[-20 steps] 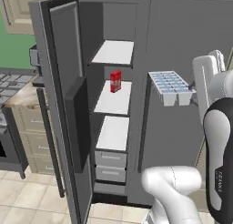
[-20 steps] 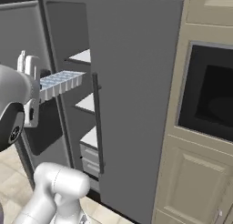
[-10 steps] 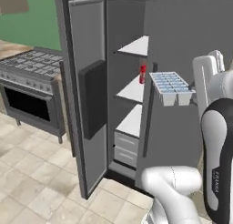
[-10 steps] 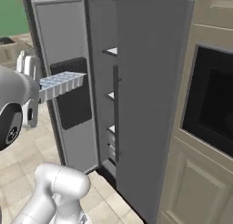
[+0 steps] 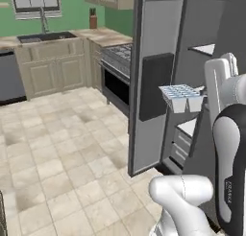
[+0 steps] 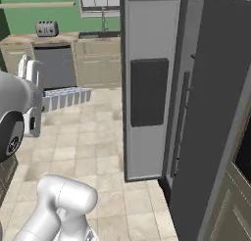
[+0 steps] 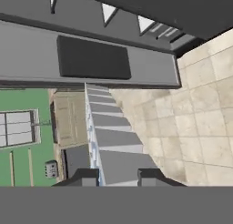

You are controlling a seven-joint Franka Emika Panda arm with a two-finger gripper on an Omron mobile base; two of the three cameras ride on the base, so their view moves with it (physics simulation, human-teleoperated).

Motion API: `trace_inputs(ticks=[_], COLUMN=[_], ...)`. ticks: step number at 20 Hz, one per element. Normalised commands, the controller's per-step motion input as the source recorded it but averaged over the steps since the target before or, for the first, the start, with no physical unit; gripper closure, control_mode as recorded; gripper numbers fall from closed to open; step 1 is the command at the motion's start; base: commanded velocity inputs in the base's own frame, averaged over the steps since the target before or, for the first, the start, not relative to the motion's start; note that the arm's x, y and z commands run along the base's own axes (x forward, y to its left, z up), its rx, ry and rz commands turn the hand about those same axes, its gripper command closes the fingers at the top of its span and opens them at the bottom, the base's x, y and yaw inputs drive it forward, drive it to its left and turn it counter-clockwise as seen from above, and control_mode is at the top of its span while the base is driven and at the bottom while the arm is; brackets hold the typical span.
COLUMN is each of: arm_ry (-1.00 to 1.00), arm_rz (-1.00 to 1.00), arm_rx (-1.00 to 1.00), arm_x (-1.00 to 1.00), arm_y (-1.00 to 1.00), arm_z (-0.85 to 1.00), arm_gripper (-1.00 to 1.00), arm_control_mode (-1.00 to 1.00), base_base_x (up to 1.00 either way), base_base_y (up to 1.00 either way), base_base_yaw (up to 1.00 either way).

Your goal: Open the freezer door, pick up the ice cube tray from the freezer, and place it on the dining counter.

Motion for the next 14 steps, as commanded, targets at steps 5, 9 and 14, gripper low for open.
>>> trace_inputs(ticks=[5, 9, 14], arm_ry=[0.00, 0.00, 0.00], arm_rz=[0.00, 0.00, 0.00], arm_rx=[0.00, 0.00, 0.00], arm_x=[0.00, 0.00, 0.00], arm_y=[0.00, 0.00, 0.00], arm_z=[0.00, 0.00, 0.00], arm_gripper=[1.00, 1.00, 1.00], arm_control_mode=[1.00, 1.00, 1.00], base_base_x=[-0.24, -0.04, 0.09], base_base_y=[-0.03, 0.00, 0.00], base_base_yaw=[1.00, 1.00, 0.98])
